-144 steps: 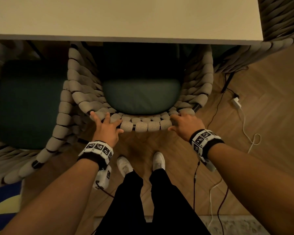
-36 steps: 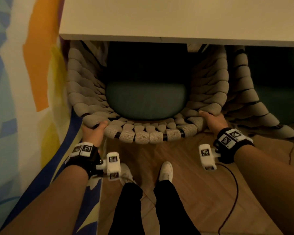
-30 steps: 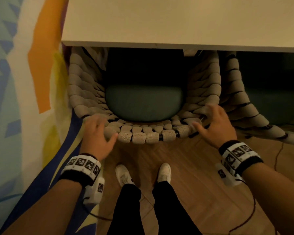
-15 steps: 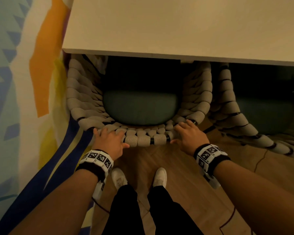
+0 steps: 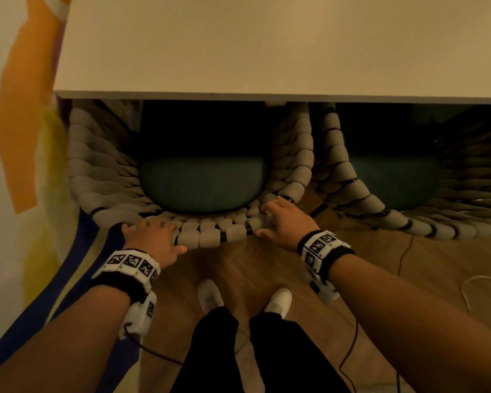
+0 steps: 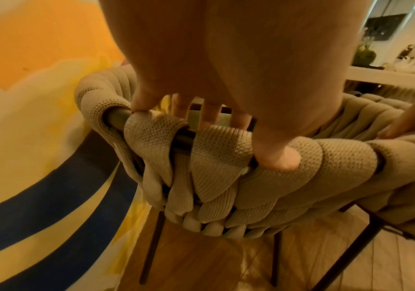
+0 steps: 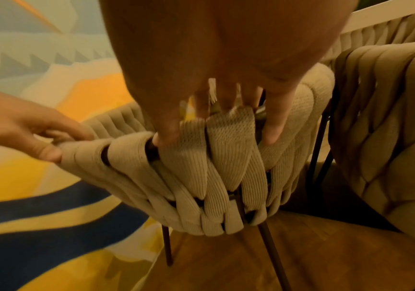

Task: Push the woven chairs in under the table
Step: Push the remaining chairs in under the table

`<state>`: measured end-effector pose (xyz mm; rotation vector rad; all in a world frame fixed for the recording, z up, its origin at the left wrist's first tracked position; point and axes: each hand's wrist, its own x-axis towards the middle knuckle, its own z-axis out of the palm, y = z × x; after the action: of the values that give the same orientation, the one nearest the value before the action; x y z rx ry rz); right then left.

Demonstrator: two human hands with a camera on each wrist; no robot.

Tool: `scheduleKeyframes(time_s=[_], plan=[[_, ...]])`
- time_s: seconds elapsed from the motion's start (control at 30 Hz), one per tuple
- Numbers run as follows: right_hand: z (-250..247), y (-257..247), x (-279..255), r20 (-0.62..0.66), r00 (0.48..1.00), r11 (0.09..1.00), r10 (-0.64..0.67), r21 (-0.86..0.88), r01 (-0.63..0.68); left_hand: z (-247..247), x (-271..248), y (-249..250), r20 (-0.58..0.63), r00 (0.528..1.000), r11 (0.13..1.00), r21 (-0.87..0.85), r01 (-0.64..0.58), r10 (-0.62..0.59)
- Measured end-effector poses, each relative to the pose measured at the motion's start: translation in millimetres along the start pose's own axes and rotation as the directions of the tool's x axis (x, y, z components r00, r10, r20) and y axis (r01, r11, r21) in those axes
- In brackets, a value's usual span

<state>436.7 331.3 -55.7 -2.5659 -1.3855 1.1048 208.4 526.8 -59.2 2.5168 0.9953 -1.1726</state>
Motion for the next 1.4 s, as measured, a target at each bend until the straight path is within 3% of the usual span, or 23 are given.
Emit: scheduleKeyframes(time_s=[0.07,0.17,0.3,0.4,0.5,0.6,0.67,0.77,0.87,0.97,1.17,1.4], plan=[[-12,15,-11,-0.052,0.999,0.998,-0.004,0.056,0.007,-10,-1,13,-0.033,0.999,0.997,-0.065,-0.031,0.029],[-36,58,-35,-0.082,0.997,0.996,0.005,0.087,0.002,-33,0,60,-0.181,0.969,0.963,-0.181,-0.199,0.166],[-65,154,-66,-0.085,0.994,0.997,0.066,0.039,-0.063,-67,9,162,-0.446,0.839,0.882,-0.192,-0.43,0.312],[-88,237,-89,-0.05,0.995,0.995,0.082,-0.057,-0.085,-90,18,253,-0.523,0.761,0.839,-0.147,-0.524,0.383],[-107,314,-111,-0.004,0.99,0.967,0.139,-0.214,-0.136,-104,27,336,-0.437,0.755,0.84,0.003,-0.543,0.489],[-115,384,-122,0.08,0.976,0.93,0.201,-0.329,-0.164,-111,40,402,-0.243,0.791,0.827,0.185,-0.531,0.562],[-117,407,-122,0.102,0.982,0.929,0.16,-0.352,-0.115,-111,48,425,-0.149,0.819,0.818,0.279,-0.502,0.554],[-115,417,-122,0.132,0.99,0.941,0.054,-0.34,-0.006,-112,54,436,-0.111,0.855,0.819,0.372,-0.438,0.507],[-101,432,-128,0.183,0.983,0.927,0.013,-0.37,0.057,-115,56,437,-0.12,0.855,0.814,0.396,-0.425,0.505],[-88,439,-137,0.152,0.988,0.891,0.008,-0.449,0.061,-115,55,437,-0.121,0.847,0.798,0.424,-0.428,0.518],[-63,424,-138,-0.004,0.999,0.895,0.038,-0.445,-0.036,-115,55,428,-0.096,0.842,0.774,0.459,-0.436,0.532],[-60,402,-131,0.027,0.999,0.902,0.03,-0.43,-0.016,-118,58,408,-0.051,0.863,0.758,0.506,-0.411,0.502]])
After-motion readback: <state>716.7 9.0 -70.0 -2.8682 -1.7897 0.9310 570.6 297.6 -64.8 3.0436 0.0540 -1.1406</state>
